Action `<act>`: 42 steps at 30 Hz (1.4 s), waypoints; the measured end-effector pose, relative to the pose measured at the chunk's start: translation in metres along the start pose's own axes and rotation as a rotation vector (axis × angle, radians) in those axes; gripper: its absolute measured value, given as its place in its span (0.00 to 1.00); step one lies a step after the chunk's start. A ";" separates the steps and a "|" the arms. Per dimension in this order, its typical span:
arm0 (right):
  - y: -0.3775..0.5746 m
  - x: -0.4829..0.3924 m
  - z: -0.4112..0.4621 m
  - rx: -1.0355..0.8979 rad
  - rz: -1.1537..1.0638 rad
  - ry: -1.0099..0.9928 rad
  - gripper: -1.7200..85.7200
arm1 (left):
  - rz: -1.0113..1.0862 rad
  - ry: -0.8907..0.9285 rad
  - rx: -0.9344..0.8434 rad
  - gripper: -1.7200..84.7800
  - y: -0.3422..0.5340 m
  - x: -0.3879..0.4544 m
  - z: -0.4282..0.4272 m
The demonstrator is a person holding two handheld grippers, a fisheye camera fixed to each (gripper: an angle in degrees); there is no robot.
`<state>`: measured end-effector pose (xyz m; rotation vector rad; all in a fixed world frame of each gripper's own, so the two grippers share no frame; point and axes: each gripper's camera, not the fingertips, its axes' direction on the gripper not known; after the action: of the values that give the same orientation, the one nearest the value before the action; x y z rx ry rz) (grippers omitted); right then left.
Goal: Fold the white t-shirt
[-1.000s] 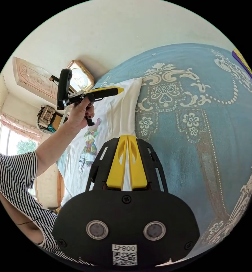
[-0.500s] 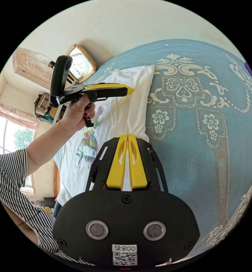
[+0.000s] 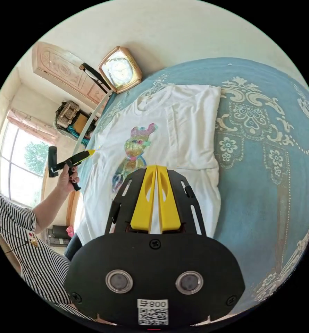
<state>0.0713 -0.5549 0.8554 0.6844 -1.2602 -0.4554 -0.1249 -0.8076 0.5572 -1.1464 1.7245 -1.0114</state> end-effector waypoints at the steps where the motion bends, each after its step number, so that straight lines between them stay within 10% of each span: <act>1: -0.001 -0.003 0.005 -0.007 -0.015 -0.031 0.02 | -0.099 -0.014 0.022 0.07 0.009 -0.027 -0.030; 11: -0.052 -0.083 0.114 -0.185 -0.301 -0.101 0.03 | -0.542 0.183 0.176 0.12 0.032 -0.133 -0.153; 42: -0.201 -0.278 0.508 -0.368 -0.836 0.267 0.08 | -0.430 0.331 0.303 0.03 0.053 -0.058 -0.321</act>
<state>-0.4795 -0.6269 0.5970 0.9017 -0.5656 -1.2036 -0.4210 -0.6812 0.6315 -1.2237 1.5215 -1.7451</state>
